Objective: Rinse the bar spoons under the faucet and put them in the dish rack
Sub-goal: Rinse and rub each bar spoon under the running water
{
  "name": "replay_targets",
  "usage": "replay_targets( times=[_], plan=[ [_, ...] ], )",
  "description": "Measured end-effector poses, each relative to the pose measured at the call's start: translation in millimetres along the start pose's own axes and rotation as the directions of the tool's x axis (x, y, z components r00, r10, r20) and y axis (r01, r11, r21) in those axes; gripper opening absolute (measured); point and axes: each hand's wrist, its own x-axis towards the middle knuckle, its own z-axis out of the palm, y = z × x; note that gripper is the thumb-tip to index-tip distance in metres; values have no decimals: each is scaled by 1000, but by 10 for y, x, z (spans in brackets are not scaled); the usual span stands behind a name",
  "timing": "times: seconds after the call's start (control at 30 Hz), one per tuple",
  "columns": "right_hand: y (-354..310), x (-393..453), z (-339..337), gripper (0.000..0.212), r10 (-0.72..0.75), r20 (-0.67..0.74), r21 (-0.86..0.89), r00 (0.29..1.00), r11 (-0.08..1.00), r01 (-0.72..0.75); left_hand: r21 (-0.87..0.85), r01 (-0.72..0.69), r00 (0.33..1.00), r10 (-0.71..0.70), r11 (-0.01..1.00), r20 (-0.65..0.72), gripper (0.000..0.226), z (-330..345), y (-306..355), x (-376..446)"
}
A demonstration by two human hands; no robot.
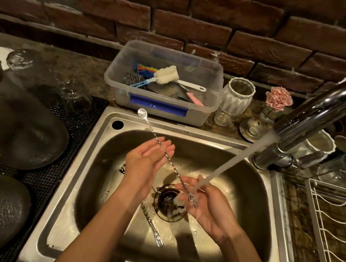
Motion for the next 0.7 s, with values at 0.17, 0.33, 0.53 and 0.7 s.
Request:
replay_targets(
  times=[0.17,0.33,0.53,0.7],
  plan=[
    [47,-23,-8,24,-57,-10,-1,998,998,57,-12,14,1000,-14,1000,2,26,-40,-10,-52],
    [74,-72,2,21,-103,1,-17,995,995,103,-42,33,999,-33,999,-1,31,-63,-44,-105],
    [122,-193,-54,19,-173,-34,-134,984,977,167,-125,82,997,-83,989,-6,34,-47,-157,-177],
    [126,-319,-187,25,-247,-52,-271,968,936,225,-164,135,991,-137,977,1,34,-23,-314,-244]
  ],
)
